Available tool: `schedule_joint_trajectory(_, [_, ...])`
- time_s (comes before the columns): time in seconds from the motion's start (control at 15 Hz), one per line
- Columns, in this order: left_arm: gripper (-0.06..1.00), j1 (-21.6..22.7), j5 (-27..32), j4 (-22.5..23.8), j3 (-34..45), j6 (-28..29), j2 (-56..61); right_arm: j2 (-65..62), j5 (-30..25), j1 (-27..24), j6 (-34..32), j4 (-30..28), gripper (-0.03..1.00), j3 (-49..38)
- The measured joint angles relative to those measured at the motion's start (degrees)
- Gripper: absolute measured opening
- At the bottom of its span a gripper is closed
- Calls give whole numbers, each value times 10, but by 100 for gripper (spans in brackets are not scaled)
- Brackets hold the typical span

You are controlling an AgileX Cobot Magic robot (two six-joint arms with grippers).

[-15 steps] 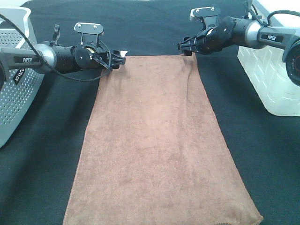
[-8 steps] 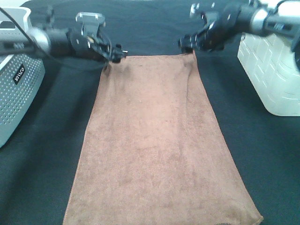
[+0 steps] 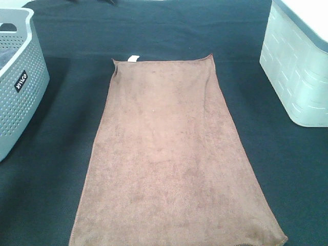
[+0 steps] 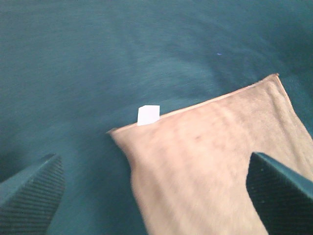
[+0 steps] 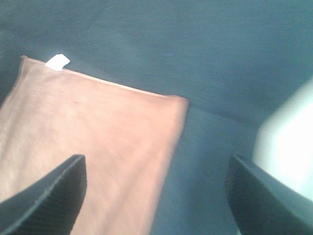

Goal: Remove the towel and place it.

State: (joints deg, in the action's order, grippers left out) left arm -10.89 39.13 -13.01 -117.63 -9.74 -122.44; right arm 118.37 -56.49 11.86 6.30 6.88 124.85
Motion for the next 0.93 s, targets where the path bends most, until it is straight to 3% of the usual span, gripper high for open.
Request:
schedule_joint_trajectory(0.2, [93, 64, 107, 60, -1, 41, 65, -62, -78, 0, -50, -64, 76, 2])
schedule_joint_trajectory(0.47, [93, 134, 202, 84, -1, 76, 106, -97, -128, -1, -83, -69, 76, 2])
schedule_joint_trajectory(0.67, [93, 142, 280, 94, -1, 59, 117, -112, -133, -42, -87, -19, 76, 2])
schedule_joint_trajectory(0.8, [93, 142, 300, 99, 3, 54, 124, -119, -133, -87, -84, 10, 76, -3])
schedule_joint_trajectory(0.93, [93, 142, 300, 115, 45, 54, 151, -147, -133, -92, -63, 4, 76, -40])
